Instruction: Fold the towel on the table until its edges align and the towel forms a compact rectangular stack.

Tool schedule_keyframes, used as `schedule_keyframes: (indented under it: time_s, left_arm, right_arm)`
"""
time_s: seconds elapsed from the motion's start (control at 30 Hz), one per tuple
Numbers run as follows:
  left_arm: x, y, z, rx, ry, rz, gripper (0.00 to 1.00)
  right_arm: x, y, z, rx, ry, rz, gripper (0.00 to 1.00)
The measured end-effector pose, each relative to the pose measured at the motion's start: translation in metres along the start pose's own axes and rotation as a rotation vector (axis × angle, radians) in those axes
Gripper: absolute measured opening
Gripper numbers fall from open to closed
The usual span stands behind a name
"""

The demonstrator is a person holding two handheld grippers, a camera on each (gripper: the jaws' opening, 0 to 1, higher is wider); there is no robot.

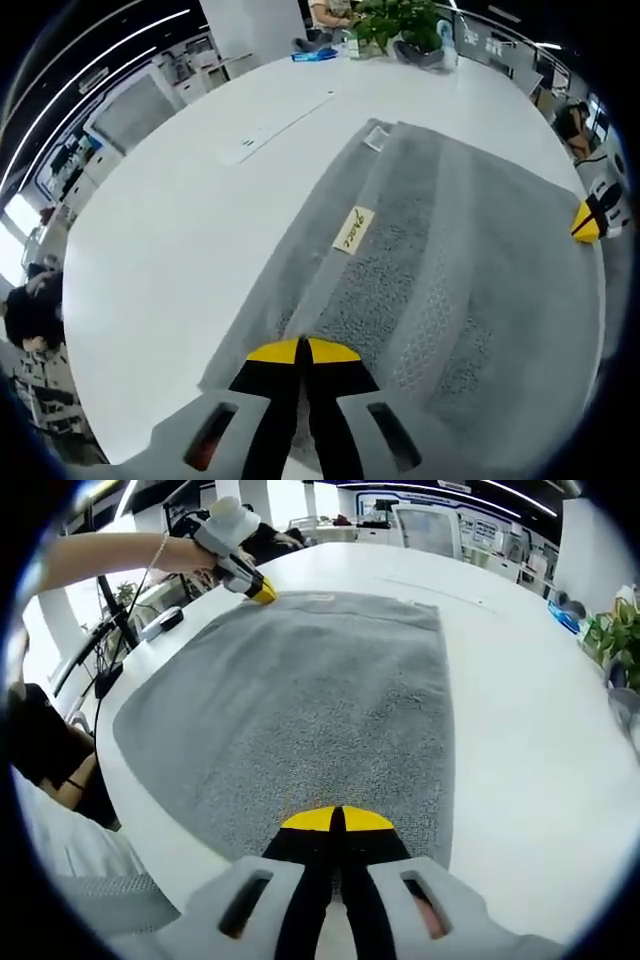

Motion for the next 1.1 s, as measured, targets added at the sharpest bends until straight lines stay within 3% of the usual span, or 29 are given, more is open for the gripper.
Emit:
schedule_keyframes:
  time_s: [0.1,0.2,0.3,0.37,0.43,0.5,0.73,0.87,0.93,1.0,1.1]
  left_arm:
    - [0.001,0.001,0.001,-0.011,0.008,0.011,0.01]
    - [0.002,0.002,0.001,-0.026,0.033,0.087,0.02]
    - [0.003,0.003,0.002,-0.032,0.037,0.071,0.02]
    - [0.009,0.001,0.007,-0.094,-0.081,0.032,0.01]
    - [0.003,0.003,0.012,-0.116,-0.067,0.048,0.01]
    - [-0.001,-0.002,0.022,-0.184,-0.040,0.088,0.01]
    - [-0.009,0.004,0.066,-0.311,-0.062,0.182,0.05]
    - [-0.023,0.016,0.095,-0.360,-0.058,0.208,0.07]
    - [-0.037,0.022,0.108,-0.380,-0.005,0.231,0.07]
    - [-0.051,0.029,0.121,-0.408,0.030,0.268,0.07]
    - [-0.073,0.042,0.136,-0.428,0.040,0.257,0.13]
  right_arm:
    - [0.000,0.000,0.000,-0.001,-0.008,0.022,0.00]
    - [-0.001,-0.002,0.000,0.012,-0.017,0.003,0.00]
    - [-0.002,-0.002,0.000,0.018,-0.032,-0.022,0.00]
    - [-0.002,-0.003,0.003,0.018,-0.048,-0.024,0.00]
    - [-0.003,-0.004,0.006,0.011,-0.051,-0.016,0.00]
    - [-0.002,-0.007,0.010,-0.009,-0.055,0.008,0.00]
    - [-0.014,-0.014,0.027,-0.032,-0.042,0.082,0.00]
    - [-0.023,-0.014,0.042,-0.055,-0.017,0.130,0.00]
    - [-0.026,-0.016,0.050,-0.079,-0.008,0.148,0.02]
    - [-0.028,-0.019,0.059,-0.101,-0.014,0.147,0.07]
    - [-0.028,-0.021,0.068,-0.124,-0.052,0.166,0.11]
Point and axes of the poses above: the point that each gripper's makers call its tool centre point, and the gripper's own axes: z roughly backward along the fingers, x roughly to its left, y roughly out of its underside, the point moved 4 cm from there along z, roughly backward along the fingers, and after that the axes turned 11 degrees about x, right-handed, at the moved point
